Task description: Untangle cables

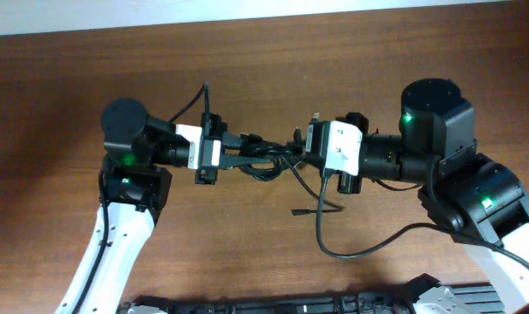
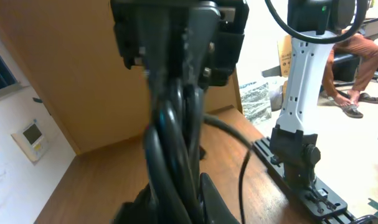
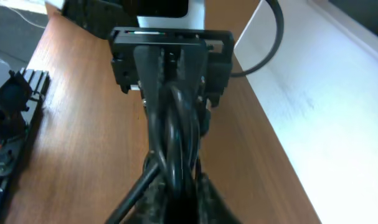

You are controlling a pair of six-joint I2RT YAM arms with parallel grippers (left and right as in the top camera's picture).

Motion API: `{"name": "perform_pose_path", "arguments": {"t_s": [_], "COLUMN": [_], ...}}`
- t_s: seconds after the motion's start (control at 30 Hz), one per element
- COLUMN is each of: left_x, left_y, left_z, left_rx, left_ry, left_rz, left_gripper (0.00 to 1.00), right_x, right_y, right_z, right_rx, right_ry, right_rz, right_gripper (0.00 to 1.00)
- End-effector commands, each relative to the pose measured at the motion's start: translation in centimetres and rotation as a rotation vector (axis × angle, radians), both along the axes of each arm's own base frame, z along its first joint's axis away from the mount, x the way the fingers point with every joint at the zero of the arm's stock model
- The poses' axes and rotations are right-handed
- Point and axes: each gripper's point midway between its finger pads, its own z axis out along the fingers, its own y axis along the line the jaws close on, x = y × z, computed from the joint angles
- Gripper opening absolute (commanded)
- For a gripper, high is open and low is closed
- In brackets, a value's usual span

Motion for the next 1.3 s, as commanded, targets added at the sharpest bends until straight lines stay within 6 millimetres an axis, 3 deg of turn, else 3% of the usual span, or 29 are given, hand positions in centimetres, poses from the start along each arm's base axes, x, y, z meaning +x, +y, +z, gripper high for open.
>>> {"name": "perform_pose_path", "arguments": {"t_s": [0.0, 0.03, 0.1, 0.13, 0.23, 0.3, 0.4, 0.5, 0.7, 0.97, 1.1, 1.17, 1.27], "left_x": [-0.1, 0.2, 0.6, 0.8, 2.3, 3.5, 4.9, 5.2, 5.3, 3.7, 2.9, 2.7, 2.7], "left_y": [-0.2, -0.3, -0.3, -0.2, 1.6, 3.3, 4.4, 4.4, 4.2, 3.0, 1.9, 1.7, 1.7], "left_z": [0.8, 0.8, 0.9, 0.9, 1.1, 2.1, 3.0, 3.1, 1.4, 1.0, 1.0, 1.0, 1.0], "left_rx": [-0.011, -0.012, -0.012, -0.012, -0.009, -0.013, -0.034, -0.041, -0.002, 0.045, 0.061, 0.064, 0.064], "left_ry": [-0.047, -0.045, -0.035, -0.032, 0.007, 0.104, 0.285, 0.397, 0.706, 0.760, 0.759, 0.758, 0.757], "left_rz": [0.008, 0.025, 0.048, 0.056, 0.126, 0.191, 0.268, 0.284, 0.268, 0.182, 0.141, 0.133, 0.133], "left_gripper": [0.00, 0.04, 0.36, 0.99, 0.99, 0.99, 0.99, 0.99, 0.99, 0.97, 0.73, 0.53, 0.31], "right_x": [-0.9, -0.7, 0.0, 0.2, 0.0, -0.2, 0.0, 0.0, 0.0, 0.7, 1.1, 1.1, 1.1], "right_y": [0.5, 0.4, -0.1, -0.3, -0.5, -0.6, -0.5, -0.5, -0.5, -0.6, -0.7, -0.7, -0.7], "right_z": [0.8, 0.6, 0.0, -0.5, -0.9, -1.4, -1.1, -1.1, -1.0, -0.5, -0.5, -0.5, -0.5], "right_rx": [0.028, 0.021, -0.012, -0.031, -0.045, -0.080, -0.075, -0.075, -0.073, -0.070, -0.077, -0.077, -0.075], "right_ry": [-0.023, -0.023, -0.016, -0.004, 0.007, -0.038, -0.057, -0.057, -0.060, -0.093, -0.106, -0.106, -0.102], "right_rz": [0.074, 0.061, 0.010, -0.012, -0.014, 0.016, 0.017, 0.016, 0.016, -0.009, -0.030, -0.030, -0.031], "right_gripper": [0.04, 0.04, 0.04, 0.04, 0.04, 0.04, 0.04, 0.04, 0.04, 0.04, 0.04, 0.04, 0.04]}}
